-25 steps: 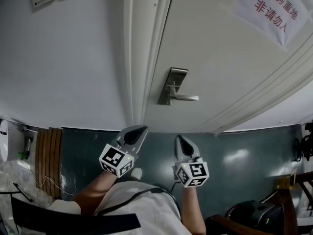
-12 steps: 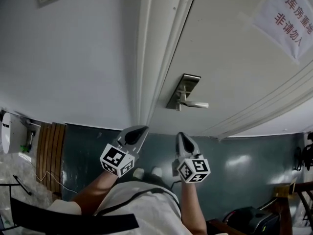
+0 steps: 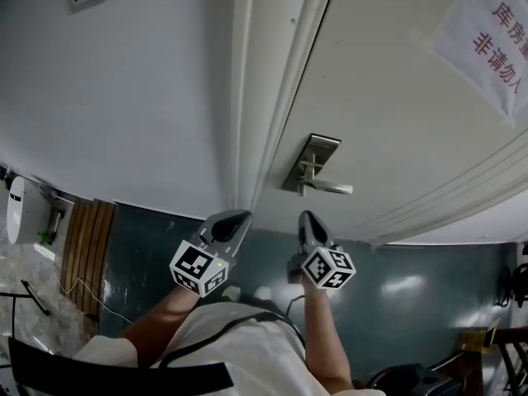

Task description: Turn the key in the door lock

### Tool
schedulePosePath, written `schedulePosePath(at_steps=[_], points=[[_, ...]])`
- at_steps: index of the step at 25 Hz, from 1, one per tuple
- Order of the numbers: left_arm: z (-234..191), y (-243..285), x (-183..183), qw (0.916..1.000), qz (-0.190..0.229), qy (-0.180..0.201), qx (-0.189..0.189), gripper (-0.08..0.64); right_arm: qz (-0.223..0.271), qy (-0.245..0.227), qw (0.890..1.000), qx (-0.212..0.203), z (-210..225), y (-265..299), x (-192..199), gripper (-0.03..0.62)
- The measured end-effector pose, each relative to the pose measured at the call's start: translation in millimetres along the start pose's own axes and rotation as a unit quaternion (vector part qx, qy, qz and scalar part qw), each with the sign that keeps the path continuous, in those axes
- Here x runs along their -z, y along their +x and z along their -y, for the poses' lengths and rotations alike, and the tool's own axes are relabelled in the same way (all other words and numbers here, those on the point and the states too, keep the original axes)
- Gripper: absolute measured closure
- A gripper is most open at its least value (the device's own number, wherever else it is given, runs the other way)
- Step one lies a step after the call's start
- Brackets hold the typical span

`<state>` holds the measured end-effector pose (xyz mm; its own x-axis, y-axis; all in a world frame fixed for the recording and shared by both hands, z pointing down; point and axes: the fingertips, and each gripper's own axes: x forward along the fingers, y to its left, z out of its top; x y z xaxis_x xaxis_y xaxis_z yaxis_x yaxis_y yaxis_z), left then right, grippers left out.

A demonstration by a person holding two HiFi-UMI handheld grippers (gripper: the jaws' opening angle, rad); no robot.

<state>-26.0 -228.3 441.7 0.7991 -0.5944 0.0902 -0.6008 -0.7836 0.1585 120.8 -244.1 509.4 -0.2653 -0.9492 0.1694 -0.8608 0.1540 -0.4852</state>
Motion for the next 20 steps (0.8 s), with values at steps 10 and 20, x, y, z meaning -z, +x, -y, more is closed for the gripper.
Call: schedulePosePath(at_steps=[10,20], points=[[18.1,24.4,4.3,0.9997,-0.002,-0.014,-0.021,0.554,-0.018,0.102,0.994,-0.025,37.4,36.8,13.0,0.499],[34.2,51.6,15.6,0.9995,-0.009,-0.014,-0.027,0.555,-0.02,0.146,0.987,-0.055,39.3,59.6,11.2,0.472]])
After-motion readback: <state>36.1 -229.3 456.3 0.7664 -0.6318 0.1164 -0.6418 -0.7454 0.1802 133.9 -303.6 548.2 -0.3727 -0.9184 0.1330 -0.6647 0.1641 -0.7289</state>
